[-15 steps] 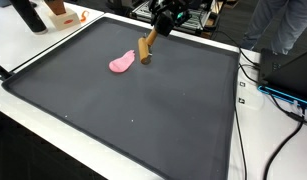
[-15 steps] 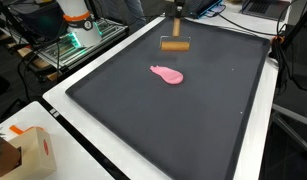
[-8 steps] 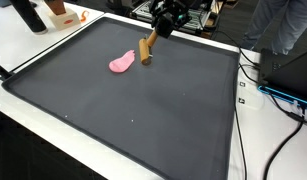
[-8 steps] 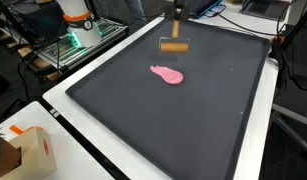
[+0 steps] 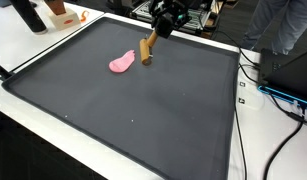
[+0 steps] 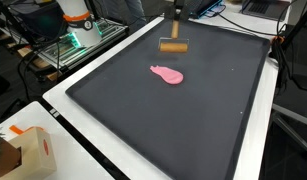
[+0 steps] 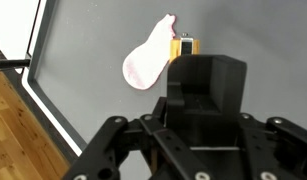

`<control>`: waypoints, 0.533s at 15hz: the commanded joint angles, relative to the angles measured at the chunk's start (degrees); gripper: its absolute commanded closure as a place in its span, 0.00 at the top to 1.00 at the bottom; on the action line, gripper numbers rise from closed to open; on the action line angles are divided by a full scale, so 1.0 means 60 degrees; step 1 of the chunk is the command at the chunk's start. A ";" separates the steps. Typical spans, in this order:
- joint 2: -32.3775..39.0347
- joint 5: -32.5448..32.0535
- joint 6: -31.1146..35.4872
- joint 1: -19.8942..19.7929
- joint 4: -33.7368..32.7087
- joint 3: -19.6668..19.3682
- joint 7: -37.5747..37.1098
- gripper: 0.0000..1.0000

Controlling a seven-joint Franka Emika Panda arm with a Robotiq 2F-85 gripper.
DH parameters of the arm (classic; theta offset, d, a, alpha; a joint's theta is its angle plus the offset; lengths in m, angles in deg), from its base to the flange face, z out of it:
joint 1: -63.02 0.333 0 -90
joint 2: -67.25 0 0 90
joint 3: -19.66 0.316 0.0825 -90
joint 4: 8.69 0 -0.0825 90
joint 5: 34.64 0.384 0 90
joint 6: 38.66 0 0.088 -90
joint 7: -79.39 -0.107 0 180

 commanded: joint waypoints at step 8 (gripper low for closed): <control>-0.0127 0.1286 0.0353 -0.0450 -0.0339 -0.0353 0.1553 0.24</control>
